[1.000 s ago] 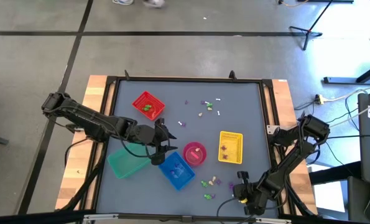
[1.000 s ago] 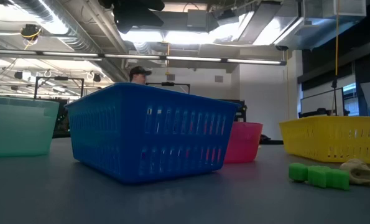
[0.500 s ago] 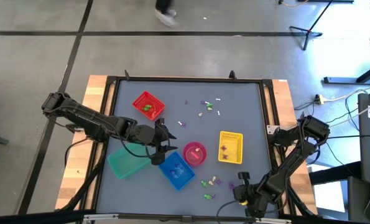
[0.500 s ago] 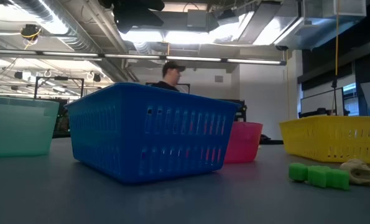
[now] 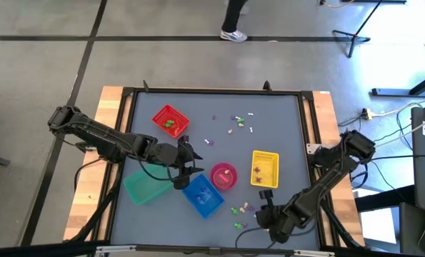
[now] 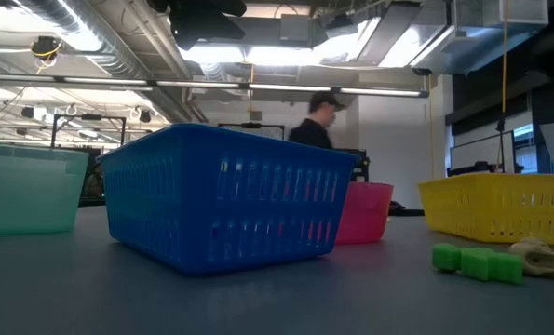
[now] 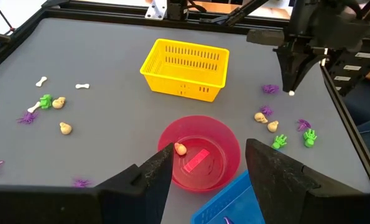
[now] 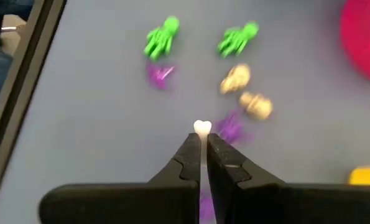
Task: Sort Halloween decoration
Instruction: Put the white bone toy into the green bin
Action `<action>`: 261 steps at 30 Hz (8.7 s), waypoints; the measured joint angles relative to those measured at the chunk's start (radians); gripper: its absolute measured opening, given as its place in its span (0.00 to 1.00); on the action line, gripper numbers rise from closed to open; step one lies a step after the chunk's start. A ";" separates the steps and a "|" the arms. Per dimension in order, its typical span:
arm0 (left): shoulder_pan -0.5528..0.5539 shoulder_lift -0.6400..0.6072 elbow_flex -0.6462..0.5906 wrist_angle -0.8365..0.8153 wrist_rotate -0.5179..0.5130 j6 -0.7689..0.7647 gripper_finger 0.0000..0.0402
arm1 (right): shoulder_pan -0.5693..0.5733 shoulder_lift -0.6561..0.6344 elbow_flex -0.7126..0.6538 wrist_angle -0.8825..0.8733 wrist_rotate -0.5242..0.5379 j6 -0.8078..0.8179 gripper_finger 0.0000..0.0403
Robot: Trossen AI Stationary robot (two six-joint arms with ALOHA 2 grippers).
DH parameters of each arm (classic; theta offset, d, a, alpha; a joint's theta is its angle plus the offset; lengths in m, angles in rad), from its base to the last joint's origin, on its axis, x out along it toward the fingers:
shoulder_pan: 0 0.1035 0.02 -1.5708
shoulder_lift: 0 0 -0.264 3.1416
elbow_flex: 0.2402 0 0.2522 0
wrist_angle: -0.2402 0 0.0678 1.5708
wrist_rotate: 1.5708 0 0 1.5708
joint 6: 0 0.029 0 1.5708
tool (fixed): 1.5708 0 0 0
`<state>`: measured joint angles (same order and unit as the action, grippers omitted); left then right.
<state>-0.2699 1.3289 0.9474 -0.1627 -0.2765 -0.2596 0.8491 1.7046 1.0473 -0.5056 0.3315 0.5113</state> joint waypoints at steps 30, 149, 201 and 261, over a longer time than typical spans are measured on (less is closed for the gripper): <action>-0.060 0.000 0.000 0.044 0.005 0.005 0.46 | -0.365 -0.002 0.187 0.009 0.018 -0.673 0.02; 0.288 -0.029 0.000 0.053 0.007 -0.100 0.37 | -0.726 -0.040 0.692 -0.756 -0.113 -0.792 0.43; 0.538 0.424 0.000 0.055 0.262 0.503 0.37 | -1.131 -0.086 0.228 0.169 -0.430 -0.927 0.43; 0.577 0.529 0.001 0.021 0.425 0.475 0.05 | -1.131 -0.081 0.227 0.198 -0.430 -0.937 0.43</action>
<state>0.3069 1.8576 0.9485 -0.1417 0.1484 0.2156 -0.2817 1.6234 1.2747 -0.3073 -0.0986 -0.4259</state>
